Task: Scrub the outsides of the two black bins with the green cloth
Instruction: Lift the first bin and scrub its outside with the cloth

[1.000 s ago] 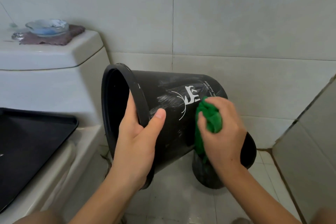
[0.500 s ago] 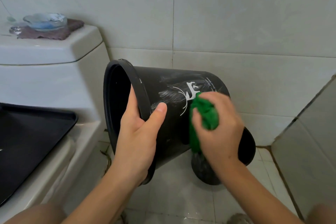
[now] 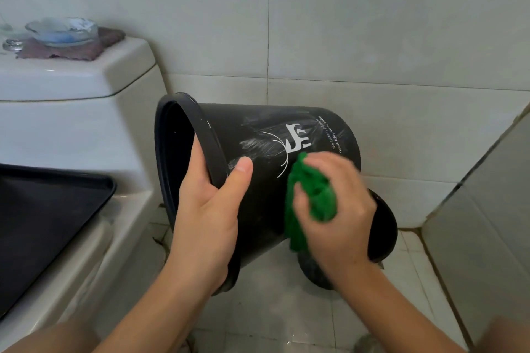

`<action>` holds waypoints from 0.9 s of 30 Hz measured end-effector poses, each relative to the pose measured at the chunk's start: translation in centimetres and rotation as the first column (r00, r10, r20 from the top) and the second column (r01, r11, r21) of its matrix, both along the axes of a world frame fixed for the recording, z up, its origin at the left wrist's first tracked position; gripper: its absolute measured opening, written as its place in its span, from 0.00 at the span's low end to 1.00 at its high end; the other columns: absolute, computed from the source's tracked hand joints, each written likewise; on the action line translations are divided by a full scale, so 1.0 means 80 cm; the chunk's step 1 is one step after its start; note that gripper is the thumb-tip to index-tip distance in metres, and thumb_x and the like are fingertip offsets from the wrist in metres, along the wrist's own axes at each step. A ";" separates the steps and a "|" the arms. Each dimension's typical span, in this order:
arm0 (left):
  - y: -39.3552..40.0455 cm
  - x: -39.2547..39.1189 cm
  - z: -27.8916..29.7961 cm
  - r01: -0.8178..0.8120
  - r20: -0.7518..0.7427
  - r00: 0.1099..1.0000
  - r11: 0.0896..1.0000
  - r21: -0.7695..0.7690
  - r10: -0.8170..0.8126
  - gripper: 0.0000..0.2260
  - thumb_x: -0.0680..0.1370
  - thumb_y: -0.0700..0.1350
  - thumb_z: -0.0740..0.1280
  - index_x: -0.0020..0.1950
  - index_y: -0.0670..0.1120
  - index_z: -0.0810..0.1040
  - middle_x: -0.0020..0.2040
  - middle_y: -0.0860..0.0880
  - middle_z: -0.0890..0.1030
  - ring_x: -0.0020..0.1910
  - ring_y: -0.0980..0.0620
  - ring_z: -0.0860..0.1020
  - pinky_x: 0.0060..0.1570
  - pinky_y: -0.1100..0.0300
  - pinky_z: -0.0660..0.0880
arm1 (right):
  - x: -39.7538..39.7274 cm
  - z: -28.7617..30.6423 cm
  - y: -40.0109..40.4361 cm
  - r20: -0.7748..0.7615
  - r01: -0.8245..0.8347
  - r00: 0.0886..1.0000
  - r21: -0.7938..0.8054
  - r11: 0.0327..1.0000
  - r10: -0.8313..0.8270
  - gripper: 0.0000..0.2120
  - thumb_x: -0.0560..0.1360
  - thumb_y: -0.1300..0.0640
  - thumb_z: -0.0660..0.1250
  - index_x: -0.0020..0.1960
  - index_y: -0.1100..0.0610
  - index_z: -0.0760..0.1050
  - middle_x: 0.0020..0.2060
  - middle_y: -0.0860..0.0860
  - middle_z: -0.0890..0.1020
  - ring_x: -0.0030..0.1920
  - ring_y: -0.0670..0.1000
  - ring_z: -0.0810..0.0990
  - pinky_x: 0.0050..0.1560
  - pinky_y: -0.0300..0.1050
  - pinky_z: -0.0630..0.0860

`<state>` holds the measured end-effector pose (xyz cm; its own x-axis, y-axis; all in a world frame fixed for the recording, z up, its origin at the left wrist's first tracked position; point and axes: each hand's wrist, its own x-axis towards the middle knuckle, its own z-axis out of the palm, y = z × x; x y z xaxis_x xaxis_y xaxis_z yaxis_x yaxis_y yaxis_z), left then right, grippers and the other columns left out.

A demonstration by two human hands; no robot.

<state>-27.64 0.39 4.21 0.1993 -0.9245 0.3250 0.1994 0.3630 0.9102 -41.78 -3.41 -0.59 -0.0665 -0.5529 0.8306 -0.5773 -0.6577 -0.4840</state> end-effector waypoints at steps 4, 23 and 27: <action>-0.003 0.002 0.000 -0.045 -0.003 0.999 0.999 0.013 0.045 0.19 0.77 0.43 0.64 0.69 0.48 0.73 0.58 0.49 0.84 0.60 0.49 0.81 0.66 0.45 0.73 | 0.036 -0.012 0.049 -0.167 -0.274 0.954 -0.138 0.952 0.250 0.13 0.71 0.62 0.71 0.55 0.61 0.79 0.53 0.57 0.83 0.52 0.56 0.82 0.54 0.47 0.79; 0.005 0.017 0.008 -0.019 -0.100 0.994 0.991 0.135 0.033 0.14 0.76 0.40 0.66 0.62 0.49 0.77 0.53 0.49 0.86 0.53 0.48 0.84 0.54 0.52 0.80 | 0.005 -0.024 0.010 -0.247 -0.247 0.948 -0.162 0.955 0.203 0.14 0.71 0.64 0.70 0.57 0.59 0.76 0.53 0.56 0.83 0.51 0.57 0.81 0.55 0.48 0.78; 0.015 0.025 0.018 0.007 -0.043 0.999 0.993 0.120 -0.002 0.18 0.75 0.40 0.67 0.64 0.50 0.77 0.55 0.49 0.86 0.55 0.48 0.84 0.54 0.56 0.80 | -0.029 -0.018 -0.032 0.126 0.007 0.992 0.140 0.990 -0.025 0.13 0.71 0.59 0.67 0.55 0.57 0.79 0.51 0.50 0.80 0.53 0.47 0.78 0.59 0.37 0.72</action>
